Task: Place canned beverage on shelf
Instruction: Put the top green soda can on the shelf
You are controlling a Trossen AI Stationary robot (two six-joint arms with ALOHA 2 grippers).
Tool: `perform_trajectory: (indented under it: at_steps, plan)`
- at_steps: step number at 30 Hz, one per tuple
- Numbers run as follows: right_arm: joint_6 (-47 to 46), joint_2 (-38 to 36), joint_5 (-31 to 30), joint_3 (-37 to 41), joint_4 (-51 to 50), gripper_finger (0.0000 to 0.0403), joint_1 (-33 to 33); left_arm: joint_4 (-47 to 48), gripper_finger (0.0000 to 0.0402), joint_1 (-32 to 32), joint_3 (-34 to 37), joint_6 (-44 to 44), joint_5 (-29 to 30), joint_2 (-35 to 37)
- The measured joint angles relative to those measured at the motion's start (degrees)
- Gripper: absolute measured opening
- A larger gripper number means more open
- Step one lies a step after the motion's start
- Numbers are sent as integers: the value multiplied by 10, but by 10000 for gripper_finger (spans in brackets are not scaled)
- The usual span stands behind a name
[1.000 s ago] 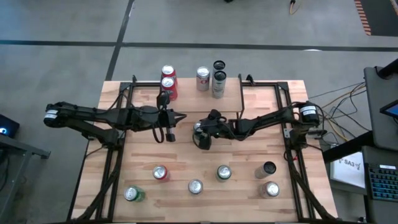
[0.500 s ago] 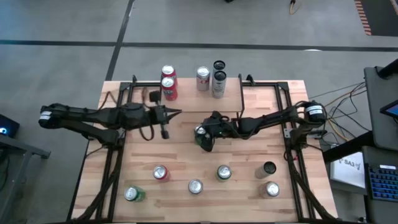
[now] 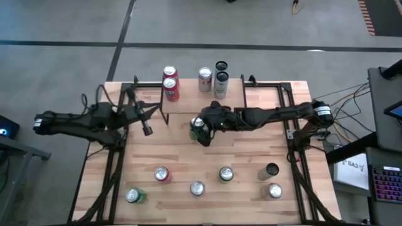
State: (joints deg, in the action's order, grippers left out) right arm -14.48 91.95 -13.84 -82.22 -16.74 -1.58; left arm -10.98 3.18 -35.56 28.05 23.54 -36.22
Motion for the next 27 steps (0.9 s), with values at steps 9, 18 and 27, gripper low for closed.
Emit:
perform_trajectory:
  at_steps: [9, 18, 27]
  plan:
    - [0, 9, -14, -84, -9, 284, 25, 0, 0, 0, 13, -2, 0, 40]
    - [16, 44, -50, -120, -4, 284, 55, -1, 0, 0, 11, 2, -1, 41]
    - [27, 77, -131, -180, -83, 284, 62, 0, 0, 0, 11, -2, -1, 39]
